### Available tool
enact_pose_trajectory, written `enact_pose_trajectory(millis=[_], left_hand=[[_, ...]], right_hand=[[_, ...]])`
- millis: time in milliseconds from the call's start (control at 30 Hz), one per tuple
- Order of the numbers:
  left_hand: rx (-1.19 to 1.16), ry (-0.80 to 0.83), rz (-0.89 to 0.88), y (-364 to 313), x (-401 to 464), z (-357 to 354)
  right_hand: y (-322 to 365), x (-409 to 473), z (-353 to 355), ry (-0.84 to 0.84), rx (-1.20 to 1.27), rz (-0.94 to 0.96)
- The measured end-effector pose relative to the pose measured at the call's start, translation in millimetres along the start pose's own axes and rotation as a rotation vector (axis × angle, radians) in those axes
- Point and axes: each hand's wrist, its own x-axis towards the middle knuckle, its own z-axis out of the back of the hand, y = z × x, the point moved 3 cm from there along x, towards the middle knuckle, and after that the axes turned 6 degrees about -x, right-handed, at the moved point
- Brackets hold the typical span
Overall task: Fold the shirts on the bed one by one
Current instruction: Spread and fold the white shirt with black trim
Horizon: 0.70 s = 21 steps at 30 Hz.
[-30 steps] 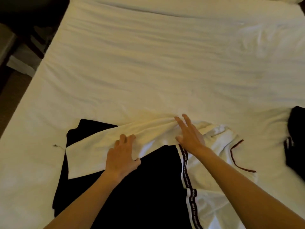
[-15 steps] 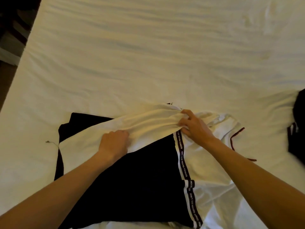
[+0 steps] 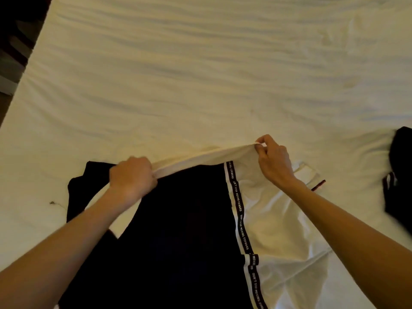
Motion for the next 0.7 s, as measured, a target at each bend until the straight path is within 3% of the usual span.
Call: enact_pose_trajectory(millis=[67, 133, 200, 267, 300, 367, 533, 600, 700], left_hand=[[-0.186, 0.034, 0.083, -2.0, 22.8, 40.8], [-0.626, -0.041, 0.133, -17.4, 46.2, 73.2], [-1.092, -0.241, -0.015, -45.5, 63.6, 96.6], [-1.174, -0.290, -0.324, -73.0, 63.4, 106.4], [-1.119, -0.261, -0.431, -79.8, 62.0, 99.1], [-0.916, -0.185, -0.468, -71.9, 57.7, 73.2], [-0.084, 0.008, -0.285, 30.8, 55.3, 4.0], [0.008, 0.028, -0.254, 64.3, 54.2, 4.3], [0.128, 0.228, -0.270, 90.3, 50.7, 4.5]], right_hand=[[0.4, 17.1, 12.0, 0.058, 0.000, -0.060], [1.6, 39.4, 27.1, 0.071, 0.185, -0.203], [6.0, 58.0, 37.9, -0.012, 0.518, -0.386], [10.3, 68.4, 40.3, -0.175, 0.640, -0.472], [14.9, 67.1, 37.0, -0.188, 0.570, -0.459], [25.7, 53.8, 20.0, -0.099, 0.330, -0.283], [67.0, 7.3, -51.0, 0.235, -0.084, 0.399], [77.7, -2.7, -78.5, 0.408, -0.220, 0.497], [87.1, -2.8, -96.8, 0.496, -0.366, 0.502]])
